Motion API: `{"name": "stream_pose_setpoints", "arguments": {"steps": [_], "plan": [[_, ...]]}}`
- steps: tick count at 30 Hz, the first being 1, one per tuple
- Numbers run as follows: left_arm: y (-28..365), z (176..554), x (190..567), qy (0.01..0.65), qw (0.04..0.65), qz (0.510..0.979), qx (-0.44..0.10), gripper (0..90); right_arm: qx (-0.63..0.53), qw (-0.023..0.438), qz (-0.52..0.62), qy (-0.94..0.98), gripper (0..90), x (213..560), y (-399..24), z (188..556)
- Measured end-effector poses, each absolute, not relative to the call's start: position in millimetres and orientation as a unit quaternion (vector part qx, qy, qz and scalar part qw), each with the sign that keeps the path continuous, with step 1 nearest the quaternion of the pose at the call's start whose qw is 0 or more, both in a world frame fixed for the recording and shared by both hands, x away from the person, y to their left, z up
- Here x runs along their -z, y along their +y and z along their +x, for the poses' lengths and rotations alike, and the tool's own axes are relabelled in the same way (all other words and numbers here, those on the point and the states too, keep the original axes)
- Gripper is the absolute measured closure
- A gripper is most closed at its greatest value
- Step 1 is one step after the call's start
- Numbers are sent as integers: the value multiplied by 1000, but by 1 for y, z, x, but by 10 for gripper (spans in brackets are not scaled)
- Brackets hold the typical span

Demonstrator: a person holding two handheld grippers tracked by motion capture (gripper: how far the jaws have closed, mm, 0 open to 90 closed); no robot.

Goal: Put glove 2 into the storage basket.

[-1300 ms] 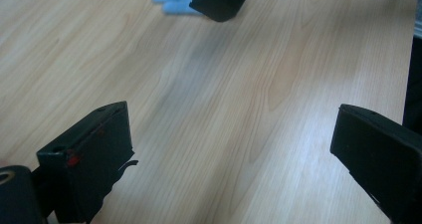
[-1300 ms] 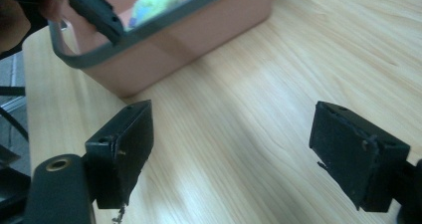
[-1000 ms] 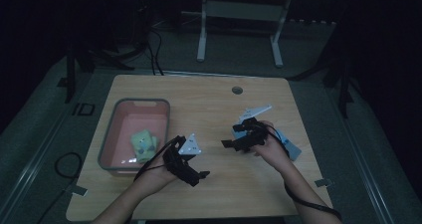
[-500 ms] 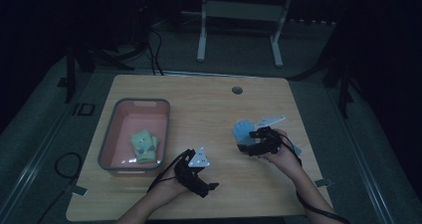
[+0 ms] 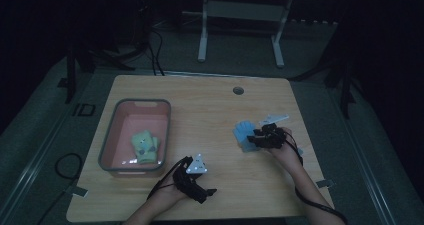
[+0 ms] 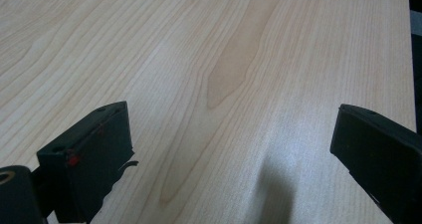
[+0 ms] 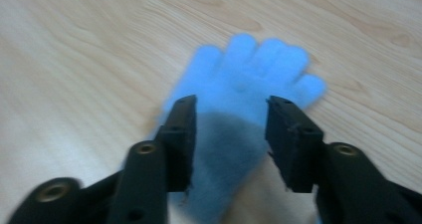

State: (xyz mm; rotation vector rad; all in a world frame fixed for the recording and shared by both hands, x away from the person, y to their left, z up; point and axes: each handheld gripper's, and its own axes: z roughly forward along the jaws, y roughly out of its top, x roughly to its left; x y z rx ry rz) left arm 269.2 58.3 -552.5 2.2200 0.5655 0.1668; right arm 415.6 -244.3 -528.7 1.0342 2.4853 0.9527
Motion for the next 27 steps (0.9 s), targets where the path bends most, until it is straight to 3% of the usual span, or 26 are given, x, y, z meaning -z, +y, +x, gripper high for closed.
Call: {"name": "stream_pose_setpoints", "arguments": {"steps": [5,12,21,27], "plan": [[64,268,551,214,426,876,-70,34,-341,126,363,858,612,534,-237,429],[69,267,552,221,440,865,-94,35,-322,144,362,863,612,545,-226,431],[70,267,554,221,445,863,-89,35,-318,158,386,851,839,547,-217,420],[70,267,553,221,454,858,-93,35,-329,157,405,839,859,530,-213,408]]}}
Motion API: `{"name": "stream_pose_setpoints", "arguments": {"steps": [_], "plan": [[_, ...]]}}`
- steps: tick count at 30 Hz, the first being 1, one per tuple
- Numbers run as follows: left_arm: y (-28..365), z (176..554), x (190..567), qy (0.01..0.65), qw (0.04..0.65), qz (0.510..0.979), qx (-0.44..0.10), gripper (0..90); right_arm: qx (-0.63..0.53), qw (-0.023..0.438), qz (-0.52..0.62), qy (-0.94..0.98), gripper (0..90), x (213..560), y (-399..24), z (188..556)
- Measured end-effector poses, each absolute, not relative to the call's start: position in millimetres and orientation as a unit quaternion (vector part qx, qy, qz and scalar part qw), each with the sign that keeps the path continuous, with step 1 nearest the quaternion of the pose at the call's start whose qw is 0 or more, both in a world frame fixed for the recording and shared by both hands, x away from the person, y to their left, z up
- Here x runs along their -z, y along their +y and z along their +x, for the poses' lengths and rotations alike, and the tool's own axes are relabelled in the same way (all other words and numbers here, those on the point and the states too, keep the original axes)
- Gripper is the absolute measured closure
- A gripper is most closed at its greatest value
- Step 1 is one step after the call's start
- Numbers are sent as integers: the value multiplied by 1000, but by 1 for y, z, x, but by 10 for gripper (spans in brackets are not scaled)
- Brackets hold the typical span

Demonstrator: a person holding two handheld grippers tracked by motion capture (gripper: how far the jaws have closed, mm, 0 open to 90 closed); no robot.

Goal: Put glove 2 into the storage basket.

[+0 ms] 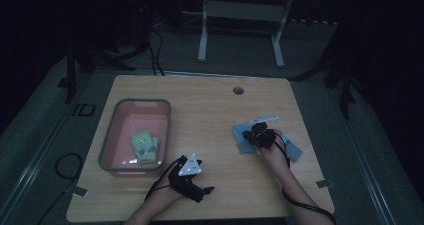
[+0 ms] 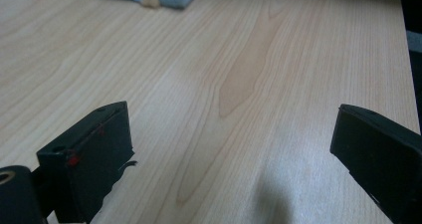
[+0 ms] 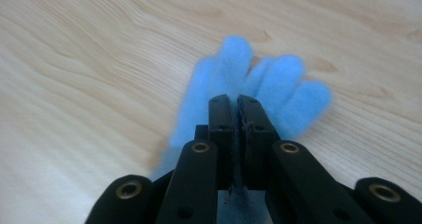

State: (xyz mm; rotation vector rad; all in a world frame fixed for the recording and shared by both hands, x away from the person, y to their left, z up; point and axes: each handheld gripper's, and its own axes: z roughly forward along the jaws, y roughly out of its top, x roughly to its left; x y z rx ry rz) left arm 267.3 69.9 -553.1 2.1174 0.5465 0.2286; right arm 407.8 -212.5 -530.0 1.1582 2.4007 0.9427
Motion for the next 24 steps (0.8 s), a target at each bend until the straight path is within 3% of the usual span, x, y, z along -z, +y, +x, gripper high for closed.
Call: {"name": "stream_pose_setpoints", "arguments": {"steps": [12,24], "plan": [[69,268,553,217,458,856,-99,35,-374,167,417,811,859,479,-197,342],[68,264,556,203,461,858,-94,35,-384,141,432,804,858,502,-182,313]]}}
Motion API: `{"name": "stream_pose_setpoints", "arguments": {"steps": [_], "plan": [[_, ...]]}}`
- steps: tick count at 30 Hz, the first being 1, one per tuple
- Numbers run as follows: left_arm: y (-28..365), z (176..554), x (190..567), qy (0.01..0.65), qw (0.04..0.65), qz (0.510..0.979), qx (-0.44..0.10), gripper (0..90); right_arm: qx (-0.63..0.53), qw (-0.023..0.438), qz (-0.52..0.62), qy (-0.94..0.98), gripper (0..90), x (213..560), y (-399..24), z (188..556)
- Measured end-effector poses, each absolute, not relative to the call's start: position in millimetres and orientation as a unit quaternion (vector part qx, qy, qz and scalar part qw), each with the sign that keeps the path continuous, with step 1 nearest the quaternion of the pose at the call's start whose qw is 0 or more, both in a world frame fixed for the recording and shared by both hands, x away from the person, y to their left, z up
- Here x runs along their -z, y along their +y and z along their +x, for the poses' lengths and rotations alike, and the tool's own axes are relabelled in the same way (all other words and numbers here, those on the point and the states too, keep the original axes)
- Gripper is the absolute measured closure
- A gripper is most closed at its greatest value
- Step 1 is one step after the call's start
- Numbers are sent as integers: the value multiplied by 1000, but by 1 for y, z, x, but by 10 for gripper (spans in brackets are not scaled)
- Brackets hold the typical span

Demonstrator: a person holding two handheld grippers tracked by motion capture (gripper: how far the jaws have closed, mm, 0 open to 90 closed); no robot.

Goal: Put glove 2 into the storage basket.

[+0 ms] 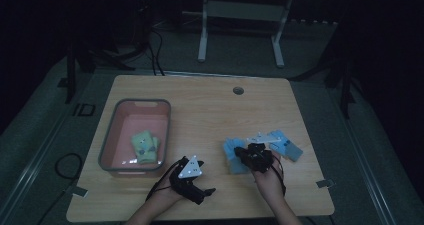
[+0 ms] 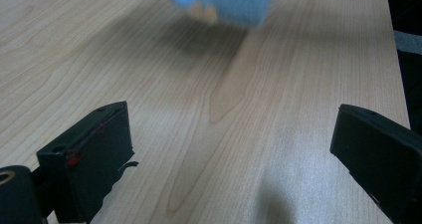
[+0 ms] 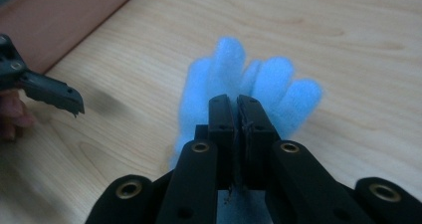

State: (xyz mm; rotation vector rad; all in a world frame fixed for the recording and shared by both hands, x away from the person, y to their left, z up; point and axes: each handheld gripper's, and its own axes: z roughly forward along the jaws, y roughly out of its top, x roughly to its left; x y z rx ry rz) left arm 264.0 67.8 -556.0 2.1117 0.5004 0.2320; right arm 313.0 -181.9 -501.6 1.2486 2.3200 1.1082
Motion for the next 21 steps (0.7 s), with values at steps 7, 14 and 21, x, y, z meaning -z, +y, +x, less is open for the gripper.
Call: {"name": "stream_pose_setpoints", "arguments": {"steps": [7,14,21], "plan": [[69,264,559,206,460,858,-98,34,-366,139,441,807,856,521,-175,322],[70,264,561,206,454,861,-99,34,-345,138,452,811,778,543,-171,330],[69,264,562,203,449,865,-96,34,-339,145,448,814,697,550,-171,332]]}}
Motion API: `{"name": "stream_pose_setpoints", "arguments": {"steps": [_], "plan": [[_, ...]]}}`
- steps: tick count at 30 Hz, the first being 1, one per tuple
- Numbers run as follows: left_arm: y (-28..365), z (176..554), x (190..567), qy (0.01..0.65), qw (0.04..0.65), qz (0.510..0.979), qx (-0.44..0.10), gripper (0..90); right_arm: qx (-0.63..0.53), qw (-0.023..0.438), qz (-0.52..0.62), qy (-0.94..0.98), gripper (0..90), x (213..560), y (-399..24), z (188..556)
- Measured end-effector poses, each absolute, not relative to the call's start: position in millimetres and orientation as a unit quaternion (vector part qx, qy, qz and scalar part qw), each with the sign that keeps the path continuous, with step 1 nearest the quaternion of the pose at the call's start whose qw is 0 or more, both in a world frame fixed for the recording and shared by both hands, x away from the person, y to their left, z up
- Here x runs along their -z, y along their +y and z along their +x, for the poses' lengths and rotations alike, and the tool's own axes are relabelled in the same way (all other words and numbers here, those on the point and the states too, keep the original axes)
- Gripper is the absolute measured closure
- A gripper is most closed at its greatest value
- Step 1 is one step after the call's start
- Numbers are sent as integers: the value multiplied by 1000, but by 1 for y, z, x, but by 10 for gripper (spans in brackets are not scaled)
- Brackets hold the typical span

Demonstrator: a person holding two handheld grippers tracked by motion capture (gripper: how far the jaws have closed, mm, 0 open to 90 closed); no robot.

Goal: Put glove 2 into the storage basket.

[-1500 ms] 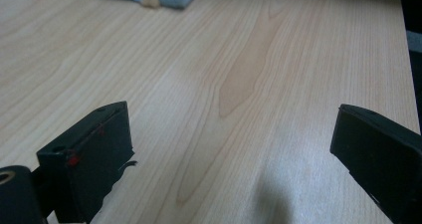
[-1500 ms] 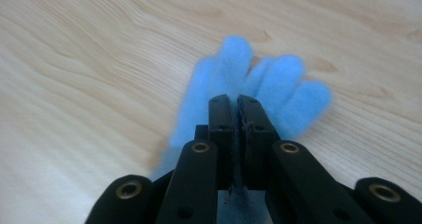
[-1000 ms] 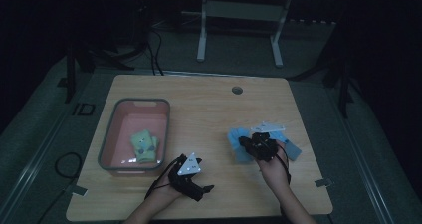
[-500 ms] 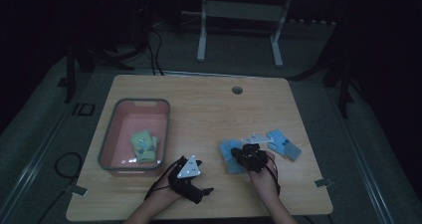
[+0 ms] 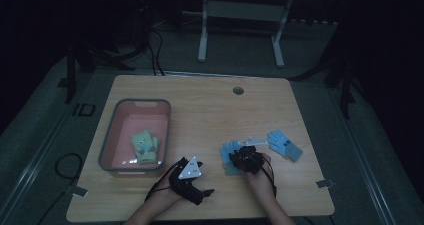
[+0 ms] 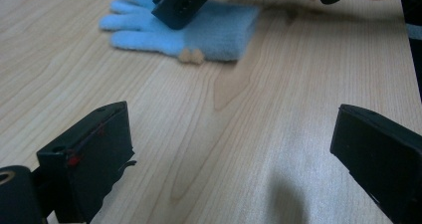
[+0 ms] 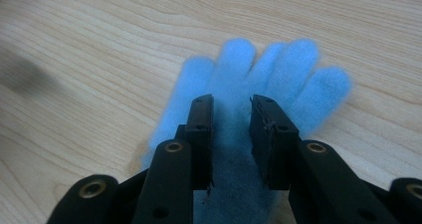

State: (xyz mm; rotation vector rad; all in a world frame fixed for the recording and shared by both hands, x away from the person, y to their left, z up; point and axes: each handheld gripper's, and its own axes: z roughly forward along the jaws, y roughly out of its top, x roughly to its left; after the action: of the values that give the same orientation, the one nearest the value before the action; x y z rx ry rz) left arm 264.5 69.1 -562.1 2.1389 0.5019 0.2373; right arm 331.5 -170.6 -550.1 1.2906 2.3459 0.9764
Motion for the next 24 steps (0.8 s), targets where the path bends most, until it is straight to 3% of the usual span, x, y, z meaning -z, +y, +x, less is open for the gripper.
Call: {"name": "stream_pose_setpoints", "arguments": {"steps": [15,24], "plan": [[69,264,564,201,447,867,-93,35,-354,122,413,830,535,521,-195,335],[69,264,565,202,447,867,-91,34,-358,140,410,827,570,508,-237,340]]}}
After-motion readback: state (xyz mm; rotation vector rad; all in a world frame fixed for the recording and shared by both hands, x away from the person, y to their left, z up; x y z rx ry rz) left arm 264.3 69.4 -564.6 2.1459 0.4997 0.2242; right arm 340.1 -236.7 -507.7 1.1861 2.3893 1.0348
